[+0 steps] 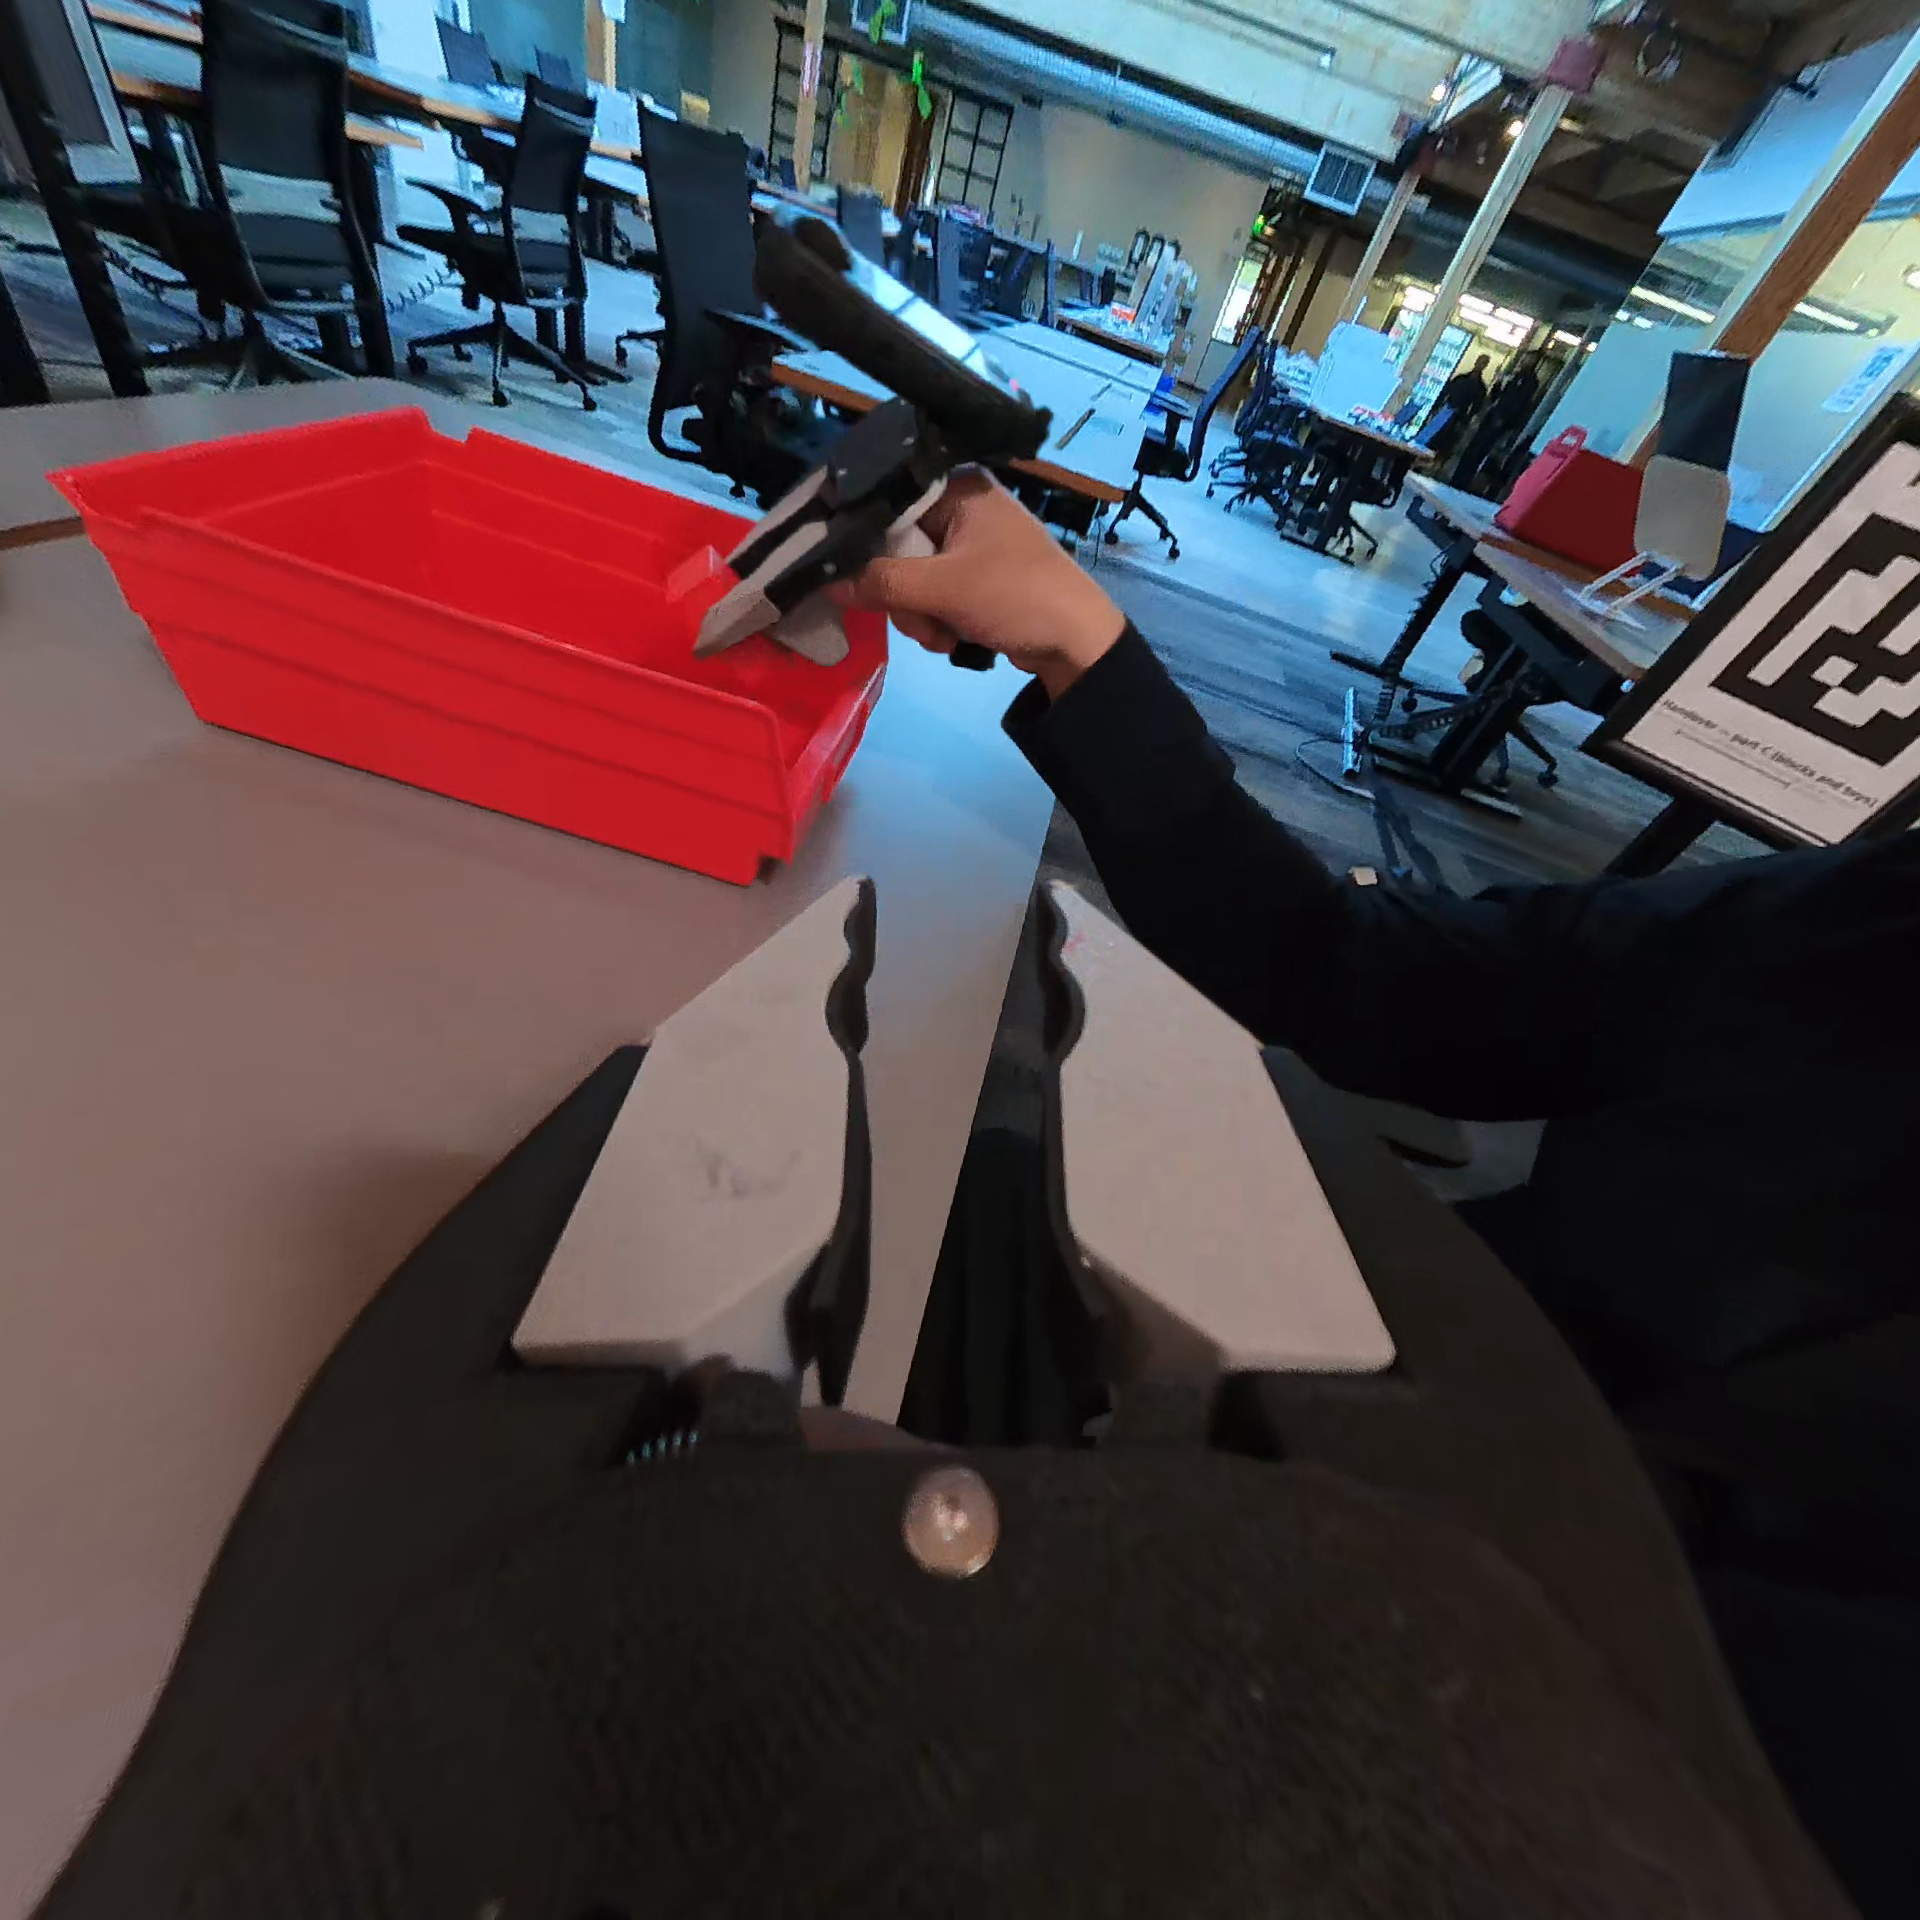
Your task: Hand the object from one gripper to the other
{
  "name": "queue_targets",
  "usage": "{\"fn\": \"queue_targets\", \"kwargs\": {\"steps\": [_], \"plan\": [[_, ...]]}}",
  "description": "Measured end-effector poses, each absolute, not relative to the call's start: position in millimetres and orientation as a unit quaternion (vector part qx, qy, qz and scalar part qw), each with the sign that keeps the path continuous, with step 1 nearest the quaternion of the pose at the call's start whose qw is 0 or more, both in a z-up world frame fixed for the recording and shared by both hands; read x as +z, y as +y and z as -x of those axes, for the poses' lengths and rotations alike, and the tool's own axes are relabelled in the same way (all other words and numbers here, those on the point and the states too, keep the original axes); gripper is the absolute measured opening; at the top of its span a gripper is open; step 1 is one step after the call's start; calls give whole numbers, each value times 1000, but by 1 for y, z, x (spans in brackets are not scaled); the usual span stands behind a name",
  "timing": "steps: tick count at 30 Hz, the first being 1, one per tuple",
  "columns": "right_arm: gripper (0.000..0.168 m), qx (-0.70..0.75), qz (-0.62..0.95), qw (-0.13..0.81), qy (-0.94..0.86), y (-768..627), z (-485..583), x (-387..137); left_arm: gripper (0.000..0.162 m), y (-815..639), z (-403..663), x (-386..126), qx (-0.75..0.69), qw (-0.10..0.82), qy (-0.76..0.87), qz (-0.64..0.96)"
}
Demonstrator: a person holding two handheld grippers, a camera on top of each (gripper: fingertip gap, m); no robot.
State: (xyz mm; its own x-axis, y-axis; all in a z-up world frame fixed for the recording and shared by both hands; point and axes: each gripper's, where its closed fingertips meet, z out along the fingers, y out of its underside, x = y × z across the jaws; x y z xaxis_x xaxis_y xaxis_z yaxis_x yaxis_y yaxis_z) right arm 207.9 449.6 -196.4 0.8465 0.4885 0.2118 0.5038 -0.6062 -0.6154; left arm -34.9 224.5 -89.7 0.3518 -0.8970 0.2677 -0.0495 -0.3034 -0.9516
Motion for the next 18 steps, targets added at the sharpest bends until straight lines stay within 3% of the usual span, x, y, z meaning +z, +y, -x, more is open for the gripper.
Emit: {"fn": "queue_targets", "kwargs": {"steps": [9,16,18], "plan": [[33,-55,908,199,-366,446,-203,-252,27,226,39,-91,-471,463,333,673],[34,34,890,212,-402,445,-158,-251,27,231,46,-93,-458,464,333,681],[41,48,893,225,-386,447,-156,-243,28,232,51,-94,-451,463,335,685]]}}
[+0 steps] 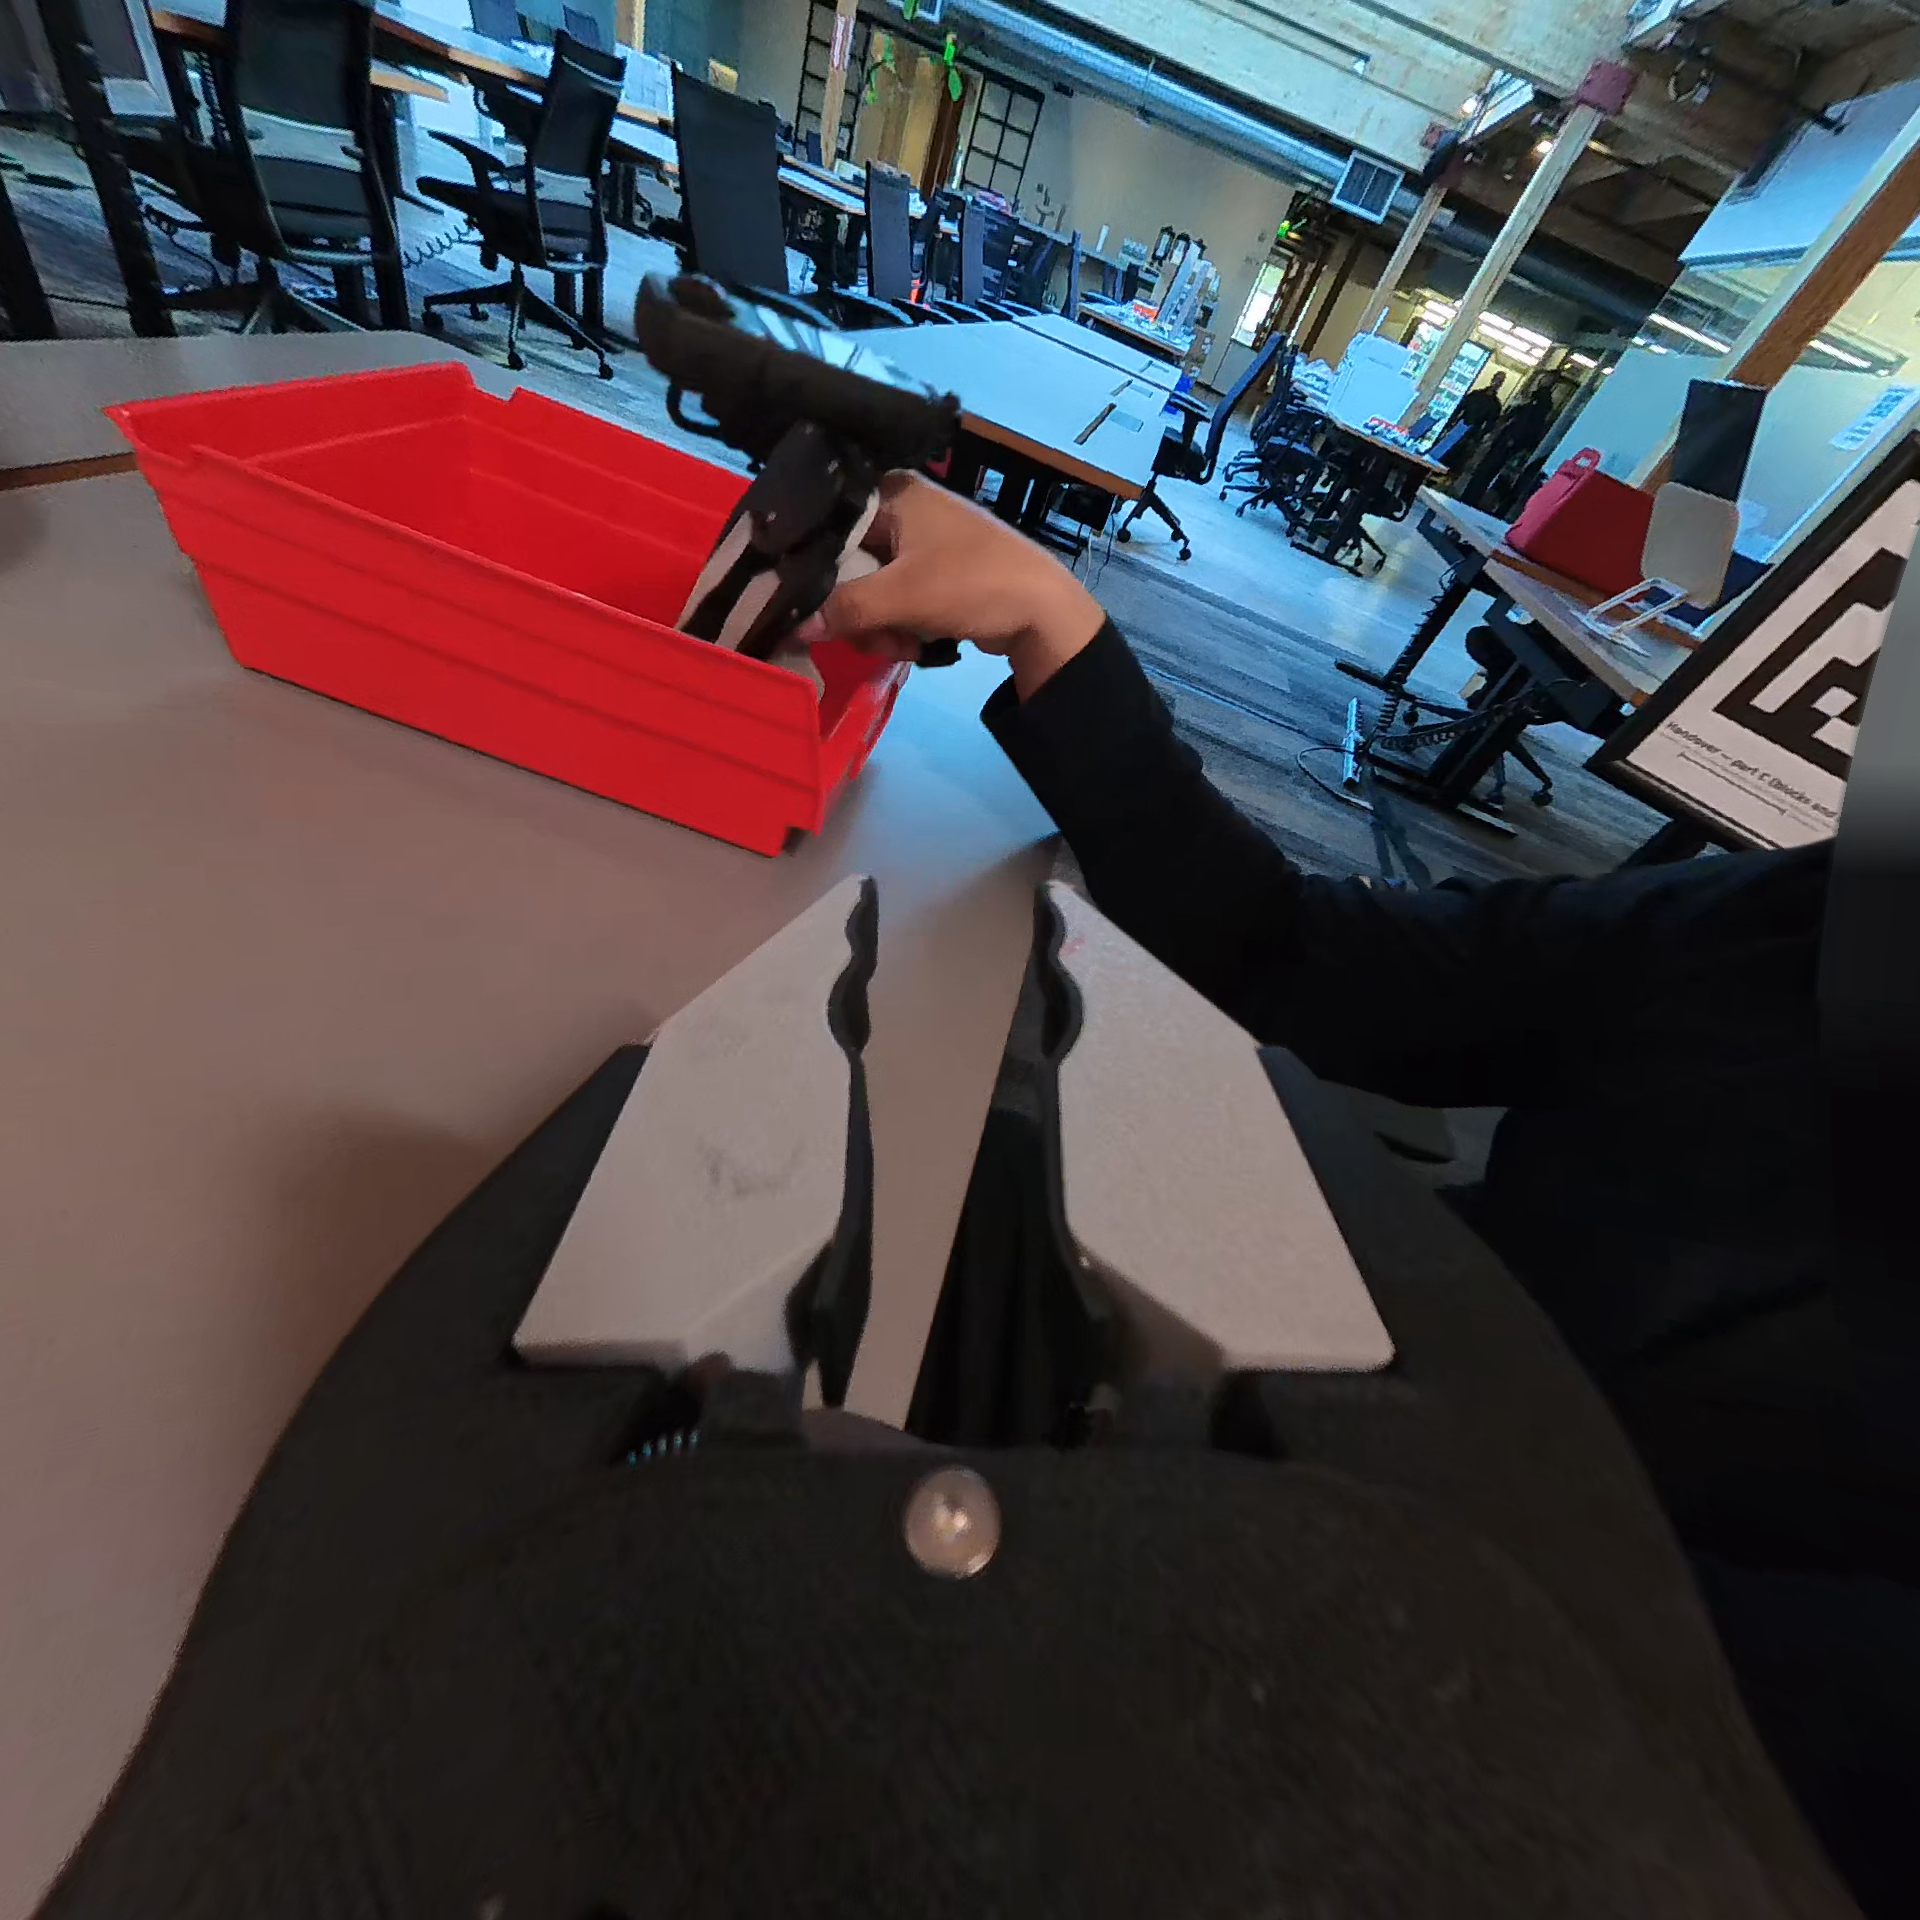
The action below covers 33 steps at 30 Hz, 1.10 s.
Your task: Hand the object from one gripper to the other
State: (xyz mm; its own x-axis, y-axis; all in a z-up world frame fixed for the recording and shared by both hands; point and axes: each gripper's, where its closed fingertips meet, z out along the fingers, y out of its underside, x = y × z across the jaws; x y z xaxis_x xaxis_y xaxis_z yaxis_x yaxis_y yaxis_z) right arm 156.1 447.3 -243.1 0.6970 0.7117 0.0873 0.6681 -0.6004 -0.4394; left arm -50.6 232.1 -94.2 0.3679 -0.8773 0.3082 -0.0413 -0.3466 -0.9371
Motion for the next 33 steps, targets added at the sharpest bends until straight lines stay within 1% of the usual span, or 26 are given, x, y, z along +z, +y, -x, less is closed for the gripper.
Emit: {"fn": "queue_targets", "kwargs": {"steps": [3,7,10,12,14,16,18,19,21,26,29,33], "plan": [[46,42,898,262,-351,456,-165,-226,28,236,66,-92,-430,473,330,695],[45,40,884,329,-330,458,-173,-192,32,245,116,-74,-366,523,296,710],[44,70,853,403,-324,451,-168,-152,35,258,197,-70,-221,566,230,760],[44,112,820,461,-319,441,-160,-118,37,257,268,-79,-93,560,171,805],[43,155,781,519,-310,426,-152,-83,39,244,333,-88,-5,539,102,836],[41,196,740,567,-304,409,-144,-52,40,233,374,-95,15,524,47,850],[40,239,706,592,-306,390,-135,-31,39,237,391,-93,-4,539,19,842],[40,256,697,594,-310,381,-131,-26,37,243,391,-92,-29,543,20,839],[40,269,693,591,-314,369,-127,-22,37,261,386,-101,-62,517,47,853],[39,279,685,598,-308,359,-121,-15,37,325,401,-139,-4,416,107,903],[39,277,694,586,-313,359,-115,-24,38,359,404,-167,20,359,135,923],[39,254,710,574,-320,366,-115,-39,36,392,411,-201,52,308,145,939]]}}
